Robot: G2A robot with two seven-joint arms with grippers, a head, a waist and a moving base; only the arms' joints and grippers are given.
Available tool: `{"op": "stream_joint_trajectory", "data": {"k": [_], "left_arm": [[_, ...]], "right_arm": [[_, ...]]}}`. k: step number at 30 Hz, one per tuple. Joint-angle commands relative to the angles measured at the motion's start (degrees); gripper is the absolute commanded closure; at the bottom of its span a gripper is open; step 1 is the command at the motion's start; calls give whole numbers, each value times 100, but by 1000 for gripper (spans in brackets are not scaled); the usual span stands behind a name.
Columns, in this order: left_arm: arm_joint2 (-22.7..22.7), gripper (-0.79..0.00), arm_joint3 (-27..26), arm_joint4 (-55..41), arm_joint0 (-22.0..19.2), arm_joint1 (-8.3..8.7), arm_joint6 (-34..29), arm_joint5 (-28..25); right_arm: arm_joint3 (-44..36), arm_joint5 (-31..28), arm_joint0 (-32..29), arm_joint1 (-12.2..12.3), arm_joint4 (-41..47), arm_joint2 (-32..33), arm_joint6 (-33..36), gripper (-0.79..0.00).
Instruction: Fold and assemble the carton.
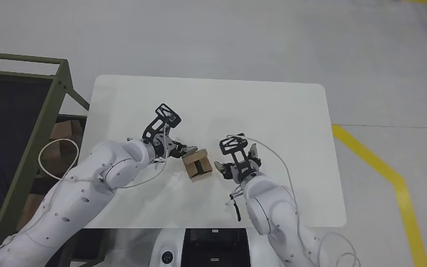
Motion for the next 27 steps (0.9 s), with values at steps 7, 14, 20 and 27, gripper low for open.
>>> {"op": "stream_joint_trajectory", "data": {"k": [7, 14, 20, 27], "left_arm": [[-28, -785, -77, 210, 174, -38, 70, 5], [-180, -785, 46, -53, 137, -92, 123, 100], [-491, -785, 76, -284, 287, -75, 151, -167], [-749, -785, -70, -63, 579, -38, 250, -680]], "right_arm": [[-107, -138, -117, 4, -51, -53, -65, -785], [-87, -122, -123, -3, -72, -16, -73, -785], [-70, -93, -97, -17, -64, -10, -44, -785], [-69, -80, -104, -27, -71, -6, -47, -785]]}}
